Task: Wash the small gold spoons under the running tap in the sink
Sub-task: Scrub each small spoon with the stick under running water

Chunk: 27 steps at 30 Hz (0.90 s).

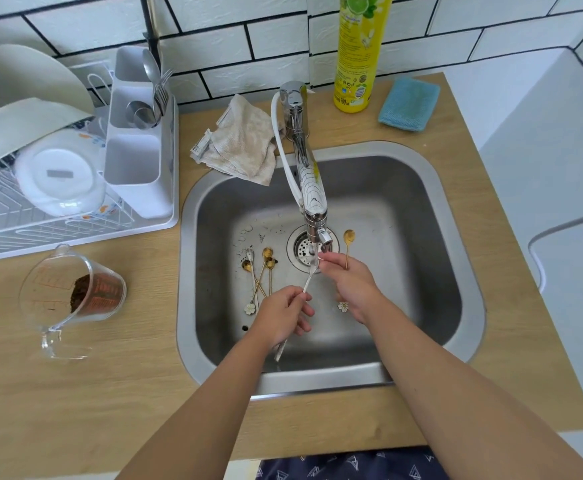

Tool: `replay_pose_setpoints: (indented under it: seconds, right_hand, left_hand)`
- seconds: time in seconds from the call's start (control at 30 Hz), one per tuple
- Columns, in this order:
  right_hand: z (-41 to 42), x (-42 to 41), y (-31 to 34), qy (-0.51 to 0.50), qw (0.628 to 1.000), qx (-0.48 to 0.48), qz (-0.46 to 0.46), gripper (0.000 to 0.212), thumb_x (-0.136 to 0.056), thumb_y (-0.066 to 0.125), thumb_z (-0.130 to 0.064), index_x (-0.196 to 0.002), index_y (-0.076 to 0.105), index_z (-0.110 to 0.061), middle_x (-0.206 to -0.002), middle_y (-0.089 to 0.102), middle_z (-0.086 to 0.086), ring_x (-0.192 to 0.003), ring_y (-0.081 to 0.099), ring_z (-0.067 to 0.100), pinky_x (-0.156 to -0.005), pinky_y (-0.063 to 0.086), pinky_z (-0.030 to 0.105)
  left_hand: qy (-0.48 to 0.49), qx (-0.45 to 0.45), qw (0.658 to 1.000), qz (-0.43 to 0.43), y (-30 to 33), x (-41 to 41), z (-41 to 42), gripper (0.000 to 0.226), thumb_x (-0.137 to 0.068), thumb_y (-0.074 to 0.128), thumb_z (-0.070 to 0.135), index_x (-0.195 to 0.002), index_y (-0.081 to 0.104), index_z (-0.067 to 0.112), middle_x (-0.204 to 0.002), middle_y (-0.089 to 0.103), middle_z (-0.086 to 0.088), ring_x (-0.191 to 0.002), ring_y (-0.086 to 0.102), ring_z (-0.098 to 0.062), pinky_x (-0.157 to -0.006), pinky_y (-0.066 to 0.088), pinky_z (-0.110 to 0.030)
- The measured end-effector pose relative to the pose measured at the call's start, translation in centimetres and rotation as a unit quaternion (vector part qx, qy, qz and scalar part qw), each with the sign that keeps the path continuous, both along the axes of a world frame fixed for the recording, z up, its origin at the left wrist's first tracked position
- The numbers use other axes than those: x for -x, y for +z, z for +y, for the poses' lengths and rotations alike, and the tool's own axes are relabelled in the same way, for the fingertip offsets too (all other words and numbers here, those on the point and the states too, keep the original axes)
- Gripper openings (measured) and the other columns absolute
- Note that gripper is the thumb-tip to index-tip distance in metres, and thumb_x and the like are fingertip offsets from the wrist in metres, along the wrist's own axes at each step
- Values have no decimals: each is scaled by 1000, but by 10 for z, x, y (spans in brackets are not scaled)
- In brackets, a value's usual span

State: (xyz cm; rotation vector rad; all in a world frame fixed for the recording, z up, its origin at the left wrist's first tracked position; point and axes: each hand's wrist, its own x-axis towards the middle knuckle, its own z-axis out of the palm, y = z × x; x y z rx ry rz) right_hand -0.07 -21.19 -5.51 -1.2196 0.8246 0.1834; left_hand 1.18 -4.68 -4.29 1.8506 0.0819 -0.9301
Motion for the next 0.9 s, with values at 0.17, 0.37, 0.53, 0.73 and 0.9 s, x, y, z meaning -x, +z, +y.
replay_pose_setpoints:
  seconds: [0.17,0.37,0.53,0.73,0.9]
  right_hand:
    - [4,2,-3,58,997,20,-45,17,-93,76,-12,-108,76,-19,-87,68,-14,-61,59,-14,-50,42,6]
    - [0,0,-3,15,998,18,-64,9,-86,83,-19,-93,77,-16,-77,75,-15,-67,66,-10,-58,47,7]
    - [3,1,-4,32,997,29,-63,18,-83,85,-17,-99,76,-16,-95,80,-4,-88,73,3,-74,51,13]
    - [7,2,-2,88,987,119,-66,20,-103,59,-33,-94,74,-24,-85,81,-12,-89,70,-9,-80,44,17]
    - [6,1,3,111,991,24,-64,18,-106,55,-30,-108,72,-25,-104,80,-9,-56,54,-3,-53,37,13]
  left_hand:
    - [-42,11,999,29,5,0,-2,26,-107,37,16,-98,61,10,-69,52,1,-47,42,-5,-45,34,-17]
    - [-33,33,998,29,8,2,-2,27,-107,37,22,-99,61,14,-69,44,4,-56,37,-7,-52,33,-18]
    - [-33,-4,999,-21,6,-2,1,24,-106,39,25,-96,60,18,-74,48,3,-57,39,-8,-54,35,-22]
    - [-89,-63,990,-88,7,2,2,25,-106,38,32,-101,60,20,-78,54,9,-65,47,-5,-60,36,-24]
    - [13,14,997,72,10,-3,3,21,-96,40,24,-77,48,19,-62,34,3,-50,25,-13,-46,21,-26]
